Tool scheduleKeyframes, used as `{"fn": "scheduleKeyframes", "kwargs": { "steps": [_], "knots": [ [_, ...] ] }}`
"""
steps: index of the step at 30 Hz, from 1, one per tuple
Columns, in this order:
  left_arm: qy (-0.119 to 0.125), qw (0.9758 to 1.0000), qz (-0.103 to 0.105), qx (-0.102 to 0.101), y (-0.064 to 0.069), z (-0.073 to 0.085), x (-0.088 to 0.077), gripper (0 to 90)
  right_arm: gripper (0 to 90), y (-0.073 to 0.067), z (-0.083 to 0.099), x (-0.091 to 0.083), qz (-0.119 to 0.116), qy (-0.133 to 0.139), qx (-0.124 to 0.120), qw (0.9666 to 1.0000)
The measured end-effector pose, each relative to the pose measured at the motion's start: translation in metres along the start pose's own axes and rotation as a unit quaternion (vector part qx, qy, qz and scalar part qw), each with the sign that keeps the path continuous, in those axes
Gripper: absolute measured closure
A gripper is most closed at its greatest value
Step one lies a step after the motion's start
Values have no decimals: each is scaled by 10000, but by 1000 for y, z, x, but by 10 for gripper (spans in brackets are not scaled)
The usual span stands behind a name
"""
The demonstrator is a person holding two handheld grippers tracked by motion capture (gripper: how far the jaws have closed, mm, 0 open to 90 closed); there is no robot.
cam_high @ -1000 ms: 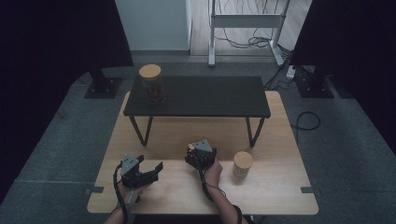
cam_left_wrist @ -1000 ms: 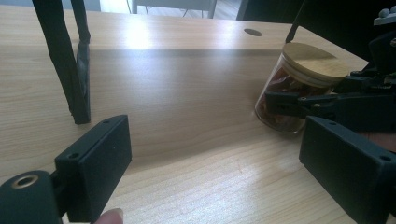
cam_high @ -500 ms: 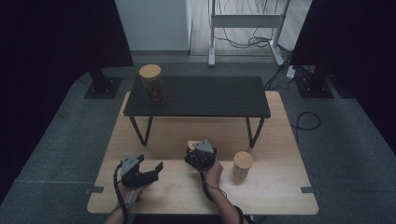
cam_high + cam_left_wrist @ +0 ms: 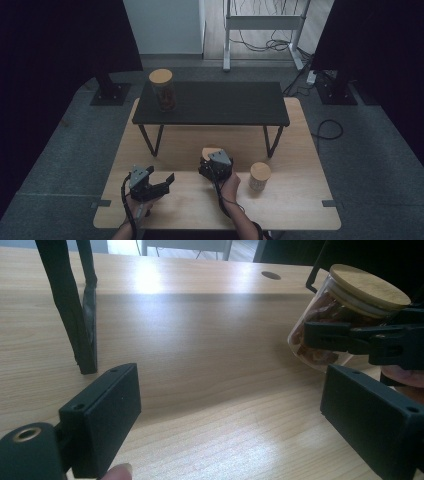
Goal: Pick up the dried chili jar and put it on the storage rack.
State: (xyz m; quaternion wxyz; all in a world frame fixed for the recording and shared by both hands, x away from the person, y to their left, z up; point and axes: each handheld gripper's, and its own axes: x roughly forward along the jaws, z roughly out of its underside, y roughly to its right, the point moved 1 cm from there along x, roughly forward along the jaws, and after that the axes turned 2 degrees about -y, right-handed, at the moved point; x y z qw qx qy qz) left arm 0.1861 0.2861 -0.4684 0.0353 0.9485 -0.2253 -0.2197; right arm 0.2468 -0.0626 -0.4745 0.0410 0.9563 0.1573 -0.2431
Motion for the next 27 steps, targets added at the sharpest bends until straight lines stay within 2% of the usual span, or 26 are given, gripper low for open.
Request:
{"fn": "scheduleKeyframes", "kwargs": {
  "steps": [27],
  "knots": [
    [7, 10000, 3, 15, 1, 0, -1, 92, 256, 7, 1, -16, 13, 209, 141, 9997]
  ]
}}
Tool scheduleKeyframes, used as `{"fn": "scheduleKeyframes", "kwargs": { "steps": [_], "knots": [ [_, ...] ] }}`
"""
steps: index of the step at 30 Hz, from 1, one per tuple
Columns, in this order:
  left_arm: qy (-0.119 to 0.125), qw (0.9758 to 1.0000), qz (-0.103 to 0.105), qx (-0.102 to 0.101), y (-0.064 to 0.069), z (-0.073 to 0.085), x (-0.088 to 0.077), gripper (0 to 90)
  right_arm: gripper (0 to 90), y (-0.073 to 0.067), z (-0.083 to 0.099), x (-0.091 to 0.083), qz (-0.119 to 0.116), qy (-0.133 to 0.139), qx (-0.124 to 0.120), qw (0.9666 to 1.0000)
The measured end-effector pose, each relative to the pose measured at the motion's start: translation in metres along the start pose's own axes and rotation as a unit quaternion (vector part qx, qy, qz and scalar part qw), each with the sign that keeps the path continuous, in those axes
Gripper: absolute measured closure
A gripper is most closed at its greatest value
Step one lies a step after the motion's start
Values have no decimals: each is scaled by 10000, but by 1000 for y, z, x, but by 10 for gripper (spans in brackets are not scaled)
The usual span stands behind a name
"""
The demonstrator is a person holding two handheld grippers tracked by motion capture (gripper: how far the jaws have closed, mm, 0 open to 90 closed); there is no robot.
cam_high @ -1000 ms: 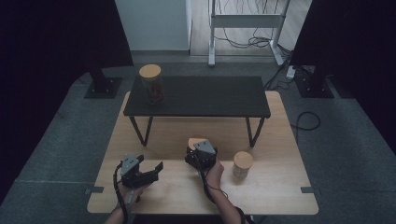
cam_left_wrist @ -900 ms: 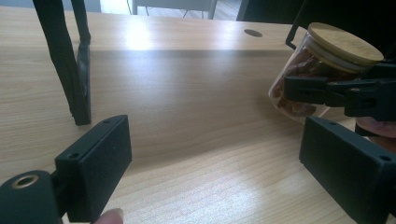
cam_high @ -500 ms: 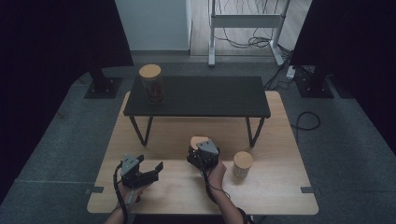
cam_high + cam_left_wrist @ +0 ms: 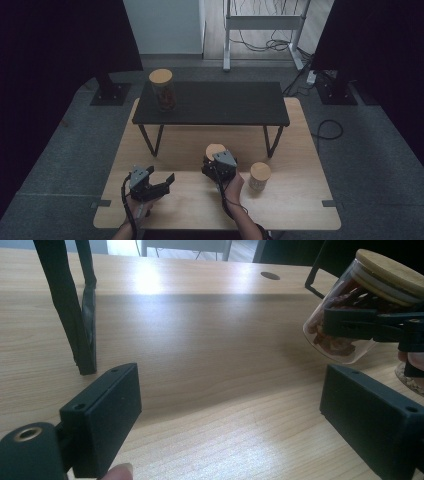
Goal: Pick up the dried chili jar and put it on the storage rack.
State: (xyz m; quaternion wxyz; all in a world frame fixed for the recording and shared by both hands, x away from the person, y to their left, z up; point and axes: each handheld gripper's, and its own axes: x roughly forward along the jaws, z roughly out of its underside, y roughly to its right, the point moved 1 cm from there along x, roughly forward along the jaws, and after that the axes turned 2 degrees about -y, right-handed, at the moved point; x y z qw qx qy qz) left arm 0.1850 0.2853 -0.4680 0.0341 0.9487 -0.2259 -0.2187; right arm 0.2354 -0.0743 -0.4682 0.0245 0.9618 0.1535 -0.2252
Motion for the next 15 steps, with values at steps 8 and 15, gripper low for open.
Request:
{"fn": "scheduleKeyframes", "kwargs": {
  "steps": [8, 15],
  "knots": [
    [-10, 10000, 2, 11, 0, 0, 0, 92, 256, 2, -1, -7, -9, 112, 26, 9999],
    [-12, 10000, -2, 19, 1, 0, 1, 92, 256, 5, -3, -15, -35, 216, 76, 9997]
  ]
}}
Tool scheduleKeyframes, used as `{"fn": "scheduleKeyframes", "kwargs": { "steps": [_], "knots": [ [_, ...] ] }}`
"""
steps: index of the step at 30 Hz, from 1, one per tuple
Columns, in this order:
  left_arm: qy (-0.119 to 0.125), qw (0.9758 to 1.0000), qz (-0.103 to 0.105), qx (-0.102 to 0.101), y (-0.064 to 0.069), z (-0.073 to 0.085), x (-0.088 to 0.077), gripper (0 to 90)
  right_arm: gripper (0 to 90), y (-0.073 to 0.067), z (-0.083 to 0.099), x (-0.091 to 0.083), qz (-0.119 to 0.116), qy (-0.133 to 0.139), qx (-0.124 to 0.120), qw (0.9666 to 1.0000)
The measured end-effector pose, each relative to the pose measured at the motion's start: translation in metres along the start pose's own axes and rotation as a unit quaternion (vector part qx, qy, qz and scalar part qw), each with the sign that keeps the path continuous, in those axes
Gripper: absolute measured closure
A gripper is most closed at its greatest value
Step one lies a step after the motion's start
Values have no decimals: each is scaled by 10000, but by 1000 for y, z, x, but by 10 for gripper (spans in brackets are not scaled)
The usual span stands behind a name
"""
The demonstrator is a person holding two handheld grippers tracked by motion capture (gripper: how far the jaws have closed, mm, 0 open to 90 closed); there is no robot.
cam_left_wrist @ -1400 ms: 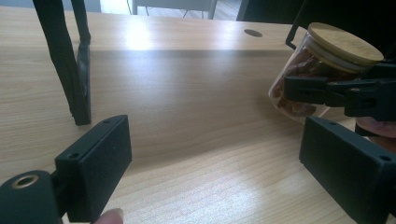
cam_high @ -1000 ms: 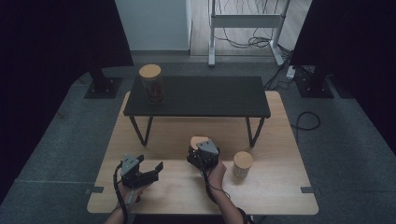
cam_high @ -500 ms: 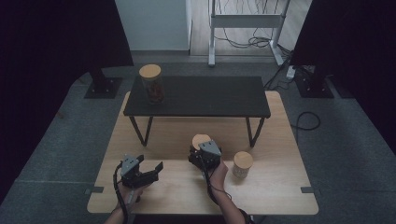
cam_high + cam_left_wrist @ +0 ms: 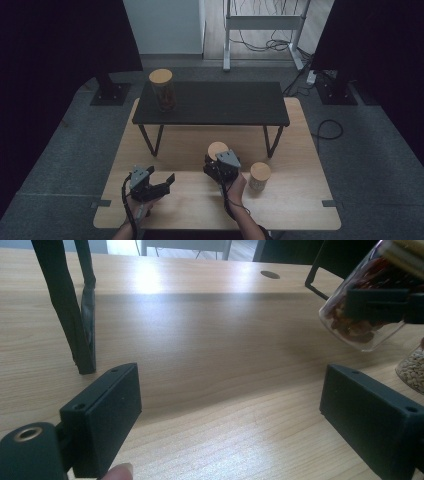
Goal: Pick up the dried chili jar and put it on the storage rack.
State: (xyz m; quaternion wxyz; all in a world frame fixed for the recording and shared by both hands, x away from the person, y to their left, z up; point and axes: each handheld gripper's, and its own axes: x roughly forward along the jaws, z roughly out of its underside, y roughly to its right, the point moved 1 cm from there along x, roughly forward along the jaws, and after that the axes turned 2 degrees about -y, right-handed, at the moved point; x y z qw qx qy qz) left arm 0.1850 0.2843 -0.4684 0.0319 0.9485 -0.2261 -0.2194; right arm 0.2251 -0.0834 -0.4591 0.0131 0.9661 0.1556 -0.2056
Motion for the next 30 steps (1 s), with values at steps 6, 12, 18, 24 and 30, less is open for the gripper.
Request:
{"fn": "scheduleKeyframes", "kwargs": {
  "steps": [6, 12, 18, 24, 30],
  "knots": [
    [1, 10000, -3, 2, 0, 0, 0, 92, 256, 1, -3, -8, -44, 113, -3, 9999],
    [-7, 10000, -9, 2, 0, 0, 0, 92, 256, 2, -5, -16, -91, 217, 3, 9997],
    [-12, 10000, -20, -3, -1, 0, 0, 92, 255, 3, -6, -24, -119, 326, 34, 9994],
    [-12, 10000, -18, 3, 0, 1, 0, 92, 256, 6, -8, -31, -151, 437, 60, 9989],
    [-13, 10000, -18, 5, 0, 1, 1, 92, 256, 8, -12, -40, -179, 551, 70, 9983]
  ]
}}
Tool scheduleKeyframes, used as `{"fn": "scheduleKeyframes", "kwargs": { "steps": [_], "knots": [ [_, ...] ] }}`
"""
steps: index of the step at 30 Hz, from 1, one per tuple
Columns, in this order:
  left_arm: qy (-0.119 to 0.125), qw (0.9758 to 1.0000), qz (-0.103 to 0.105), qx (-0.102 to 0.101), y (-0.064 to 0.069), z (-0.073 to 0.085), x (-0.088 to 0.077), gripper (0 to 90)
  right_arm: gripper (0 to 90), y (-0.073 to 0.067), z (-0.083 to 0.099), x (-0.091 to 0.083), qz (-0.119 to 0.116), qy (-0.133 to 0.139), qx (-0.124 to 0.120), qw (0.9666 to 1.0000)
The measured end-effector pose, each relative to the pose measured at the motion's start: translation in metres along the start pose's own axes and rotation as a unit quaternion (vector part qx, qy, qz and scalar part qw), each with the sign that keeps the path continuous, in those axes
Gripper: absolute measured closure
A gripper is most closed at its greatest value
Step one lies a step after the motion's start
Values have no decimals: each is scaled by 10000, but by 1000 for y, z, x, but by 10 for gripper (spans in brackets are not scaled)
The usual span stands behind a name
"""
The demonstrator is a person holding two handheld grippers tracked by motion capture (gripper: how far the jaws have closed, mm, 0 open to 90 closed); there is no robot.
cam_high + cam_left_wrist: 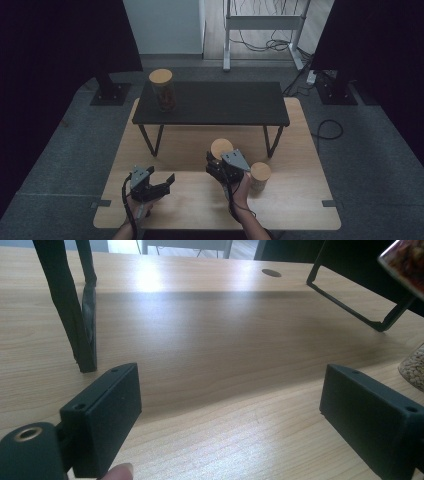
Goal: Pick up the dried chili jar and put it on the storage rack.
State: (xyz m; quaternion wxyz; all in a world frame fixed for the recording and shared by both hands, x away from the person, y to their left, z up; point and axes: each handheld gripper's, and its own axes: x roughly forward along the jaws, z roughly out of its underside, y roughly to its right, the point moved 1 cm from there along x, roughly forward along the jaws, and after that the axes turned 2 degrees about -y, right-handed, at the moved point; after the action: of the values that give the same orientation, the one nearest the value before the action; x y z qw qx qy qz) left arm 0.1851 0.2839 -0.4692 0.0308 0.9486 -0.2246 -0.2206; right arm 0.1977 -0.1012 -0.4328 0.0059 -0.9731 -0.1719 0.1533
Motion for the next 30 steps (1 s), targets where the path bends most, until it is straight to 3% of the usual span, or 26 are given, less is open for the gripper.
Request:
{"fn": "scheduleKeyframes", "kwargs": {
  "steps": [30],
  "knots": [
    [19, 10000, -5, 6, 0, -1, -1, 93, 255, 3, -20, -22, -10, 333, -49, 9994]
  ]
}}
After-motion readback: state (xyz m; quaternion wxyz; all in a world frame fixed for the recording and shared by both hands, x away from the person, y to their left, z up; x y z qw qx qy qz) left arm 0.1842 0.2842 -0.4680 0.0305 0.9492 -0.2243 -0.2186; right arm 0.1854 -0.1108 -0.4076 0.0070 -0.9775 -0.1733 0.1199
